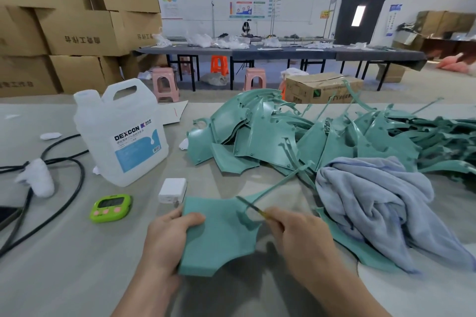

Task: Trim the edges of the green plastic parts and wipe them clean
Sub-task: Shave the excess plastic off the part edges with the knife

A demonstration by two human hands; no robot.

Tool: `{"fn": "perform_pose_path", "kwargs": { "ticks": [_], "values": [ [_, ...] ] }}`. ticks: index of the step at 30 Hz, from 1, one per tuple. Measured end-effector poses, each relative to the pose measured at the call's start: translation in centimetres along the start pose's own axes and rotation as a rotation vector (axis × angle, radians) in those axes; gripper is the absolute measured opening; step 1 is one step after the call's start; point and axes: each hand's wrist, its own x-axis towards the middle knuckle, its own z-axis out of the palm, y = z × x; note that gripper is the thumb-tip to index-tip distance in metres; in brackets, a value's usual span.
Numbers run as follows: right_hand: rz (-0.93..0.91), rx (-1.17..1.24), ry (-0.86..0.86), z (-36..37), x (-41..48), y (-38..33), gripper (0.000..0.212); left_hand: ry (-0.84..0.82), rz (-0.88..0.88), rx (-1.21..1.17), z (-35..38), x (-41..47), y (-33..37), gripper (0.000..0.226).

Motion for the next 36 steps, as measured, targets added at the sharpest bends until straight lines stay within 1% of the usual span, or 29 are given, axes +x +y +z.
{"fn": "perform_pose_path", "kwargs": {
  "ticks": [2,3,5,7,9,11,13,17,18,19,20,21,23,24,25,26,27,30,32,34,36],
  "values": [
    [-0.025,0.047,-0.03,-0.2,0.1,0.1,0.016,-0.008,-0.013,-0.021,0.0,-0.2,0.1,0.015],
    [-0.003,0.053,-0.006,-0.4,0.3,0.3,0.015,-0.017,-0.019,-0.03,0.0,-0.3,0.2,0.015],
    [0.111,0.023,0.115,-0.8,0.8,1.1,0.016,-0.037,-0.027,-0.036,-0.1,-0.3,0.3,0.016],
    [0.294,0.019,0.256,-1.5,1.4,2.3,0.028,-0.052,-0.034,-0.025,-0.2,-0.4,0.3,0.016],
    [0.42,0.007,0.305,-2.1,1.7,3.0,0.033,-0.06,-0.038,-0.014,-0.1,-0.5,0.3,0.017],
    [0.458,-0.041,0.292,-2.2,1.4,3.2,0.034,-0.063,-0.038,-0.008,0.0,-0.6,0.4,0.017],
    [0.38,-0.035,0.241,-2.1,0.9,2.7,0.033,-0.056,-0.034,-0.012,0.0,-0.7,0.4,0.017],
    [0.053,0.073,-0.032,-1.2,-0.1,0.5,0.02,-0.047,-0.034,-0.027,-0.2,-0.5,0.4,0.017],
    [0.013,0.072,-0.054,-0.9,-0.2,0.3,0.019,-0.05,-0.037,-0.024,-0.3,-0.4,0.3,0.017],
    [0.008,0.057,-0.036,-0.8,0.0,0.3,0.018,-0.055,-0.041,-0.021,-0.4,-0.4,0.3,0.018],
    [0.048,0.037,0.009,-0.8,0.2,0.7,0.019,-0.061,-0.045,-0.02,-0.4,-0.3,0.3,0.018],
    [0.129,0.026,0.071,-1.1,0.7,1.3,0.022,-0.068,-0.048,-0.018,-0.5,-0.3,0.3,0.019],
    [0.359,0.018,0.209,-2.1,1.5,3.1,0.03,-0.078,-0.049,-0.01,-0.5,-0.1,0.2,0.019],
    [0.44,-0.006,0.262,-2.6,1.6,3.8,0.032,-0.081,-0.045,-0.002,-0.4,-0.1,0.2,0.019],
    [0.473,-0.029,0.287,-2.8,1.6,4.2,0.034,-0.082,-0.036,0.013,-0.3,-0.1,0.1,0.018],
    [0.465,-0.025,0.281,-2.6,1.4,4.1,0.035,-0.08,-0.026,0.032,-0.2,-0.1,0.1,0.018],
    [0.417,0.009,0.243,-2.2,1.1,3.7,0.034,-0.074,-0.018,0.047,-0.1,-0.1,0.0,0.018],
    [0.161,0.107,0.02,-0.8,-0.1,1.0,0.029,-0.057,-0.016,0.036,-0.2,-0.1,0.0,0.017],
    [0.054,0.147,-0.078,-0.2,-0.4,0.0,0.025,-0.048,-0.027,0.004,-0.5,-0.1,0.1,0.017],
    [0.072,0.119,-0.045,-0.3,0.1,0.2,0.026,-0.051,-0.045,-0.027,-0.7,-0.1,0.2,0.018],
    [0.208,0.045,0.071,-0.9,0.7,1.4,0.03,-0.059,-0.055,-0.045,-0.9,-0.1,0.3,0.018]
  ]
}}
